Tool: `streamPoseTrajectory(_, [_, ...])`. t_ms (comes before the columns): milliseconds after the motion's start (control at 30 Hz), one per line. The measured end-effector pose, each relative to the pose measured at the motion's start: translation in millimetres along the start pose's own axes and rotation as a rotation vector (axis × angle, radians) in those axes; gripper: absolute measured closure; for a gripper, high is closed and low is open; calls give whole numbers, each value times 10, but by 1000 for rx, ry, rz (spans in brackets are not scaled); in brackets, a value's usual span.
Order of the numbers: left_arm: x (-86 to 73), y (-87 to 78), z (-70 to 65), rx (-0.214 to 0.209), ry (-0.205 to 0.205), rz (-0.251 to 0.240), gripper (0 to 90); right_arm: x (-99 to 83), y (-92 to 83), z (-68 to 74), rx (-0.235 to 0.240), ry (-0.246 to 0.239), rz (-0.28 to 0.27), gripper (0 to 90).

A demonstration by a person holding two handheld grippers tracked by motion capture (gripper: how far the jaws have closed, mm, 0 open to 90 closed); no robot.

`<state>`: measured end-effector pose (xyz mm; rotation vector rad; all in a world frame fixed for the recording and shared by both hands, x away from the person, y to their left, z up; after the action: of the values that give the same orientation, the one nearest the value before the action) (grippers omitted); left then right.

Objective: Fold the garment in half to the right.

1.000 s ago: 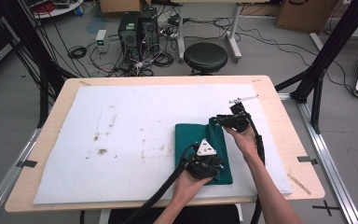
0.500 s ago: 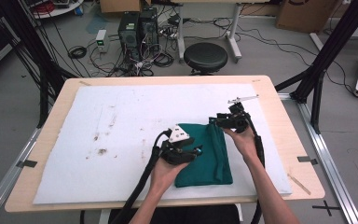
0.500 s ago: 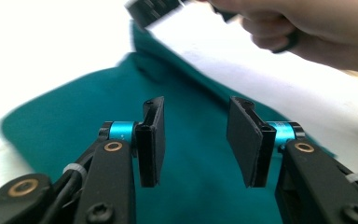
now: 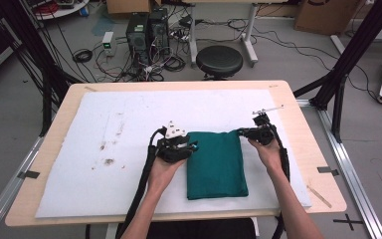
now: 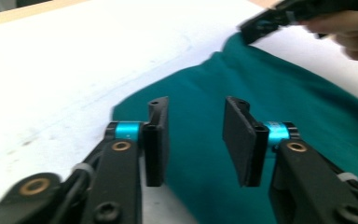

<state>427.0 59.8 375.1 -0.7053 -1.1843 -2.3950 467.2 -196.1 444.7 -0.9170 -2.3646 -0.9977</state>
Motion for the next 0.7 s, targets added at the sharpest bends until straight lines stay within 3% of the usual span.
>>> streamPoseTrajectory(100, [56,97,98,24,-23,15,652,46,-96,40,-17,27,-67,707])
streamPoseTrajectory(233, [113,275,189,32,-58,7,674,129,-144,154,-18,-12,-125,701])
streamPoseTrajectory(333, [104,407,224,41,-74,22,676,125,-78,210,-5,-28,-95,694])
streamPoseTrajectory(400, [58,476,282,91,-74,47,680,95,-24,178,-22,-18,-69,695])
streamPoseTrajectory(533, [18,508,362,128,-83,72,691,-12,37,80,-56,13,-33,720])
streamPoseTrajectory(700, [-5,512,373,171,-55,82,686,-141,116,60,-26,26,7,723])
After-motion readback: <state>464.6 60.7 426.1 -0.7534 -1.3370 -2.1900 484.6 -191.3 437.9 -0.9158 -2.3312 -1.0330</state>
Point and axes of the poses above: each handheld gripper's, and its own axes: y roughly forward along the jaws, x roughly out of its top, z roughly to its left, the point moved 6 cm from there along y, roughly forward along the jaws, and after that the axes turned 14 degrees about -y, right-handed, at the moved point
